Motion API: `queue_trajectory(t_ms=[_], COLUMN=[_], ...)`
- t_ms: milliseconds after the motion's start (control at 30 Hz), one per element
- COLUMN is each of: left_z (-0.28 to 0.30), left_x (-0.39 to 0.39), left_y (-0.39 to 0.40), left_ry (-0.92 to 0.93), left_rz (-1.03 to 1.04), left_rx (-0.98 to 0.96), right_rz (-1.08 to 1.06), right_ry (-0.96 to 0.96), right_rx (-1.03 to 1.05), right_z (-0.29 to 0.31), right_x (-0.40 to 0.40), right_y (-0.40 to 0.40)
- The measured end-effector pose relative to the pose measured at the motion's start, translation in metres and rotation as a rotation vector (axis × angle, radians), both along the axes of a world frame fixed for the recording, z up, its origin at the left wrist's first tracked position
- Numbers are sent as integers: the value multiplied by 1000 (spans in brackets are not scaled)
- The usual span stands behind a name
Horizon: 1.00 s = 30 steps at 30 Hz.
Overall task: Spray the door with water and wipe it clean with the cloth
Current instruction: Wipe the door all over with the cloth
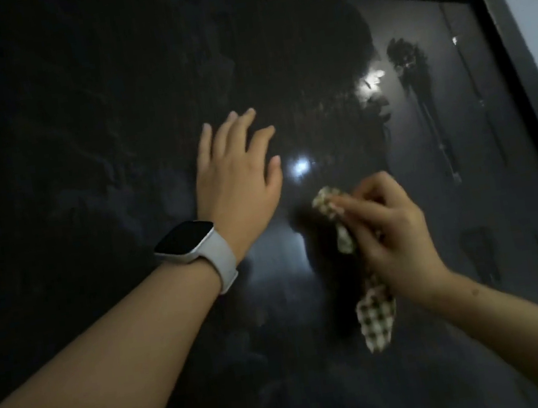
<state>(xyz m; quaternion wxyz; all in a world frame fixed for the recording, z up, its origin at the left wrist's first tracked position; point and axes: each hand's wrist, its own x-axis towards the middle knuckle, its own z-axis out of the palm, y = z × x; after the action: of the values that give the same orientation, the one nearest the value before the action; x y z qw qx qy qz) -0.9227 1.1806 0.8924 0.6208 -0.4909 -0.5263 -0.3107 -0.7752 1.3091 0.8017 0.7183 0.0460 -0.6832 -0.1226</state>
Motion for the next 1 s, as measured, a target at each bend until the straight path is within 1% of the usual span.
queue_trajectory(t_ms=[67, 167, 267, 467, 567, 633, 767, 800, 867, 1000], left_z=[2, 3, 3, 10, 9, 6, 6, 6, 6, 7], left_x=[29, 61, 85, 109, 109, 107, 106, 106, 104, 100], left_y=[19, 51, 89, 158, 179, 185, 184, 184, 185, 184], left_ry=[19, 31, 20, -45, -81, -67, -52, -46, -37, -27], left_rz=[-49, -63, -26, 78, 137, 189, 222, 226, 223, 211], left_rx=[-11, -10, -2, 39, 113, 152, 153, 158, 166, 174], right_rz=[17, 49, 79, 92, 42, -1, -60, -73, -91, -127], right_ry=[90, 187, 220, 238, 205, 143, -41, -74, -91, 38], right_rx=[-116, -192, -242, -257, -214, -154, 157, 203, 216, 74], right_z=[15, 25, 34, 60, 66, 56, 9, 5, 19, 98], right_x=[26, 57, 85, 122, 121, 116, 111, 110, 111, 104], right_y=[25, 70, 119, 203, 227, 230, 222, 222, 221, 213])
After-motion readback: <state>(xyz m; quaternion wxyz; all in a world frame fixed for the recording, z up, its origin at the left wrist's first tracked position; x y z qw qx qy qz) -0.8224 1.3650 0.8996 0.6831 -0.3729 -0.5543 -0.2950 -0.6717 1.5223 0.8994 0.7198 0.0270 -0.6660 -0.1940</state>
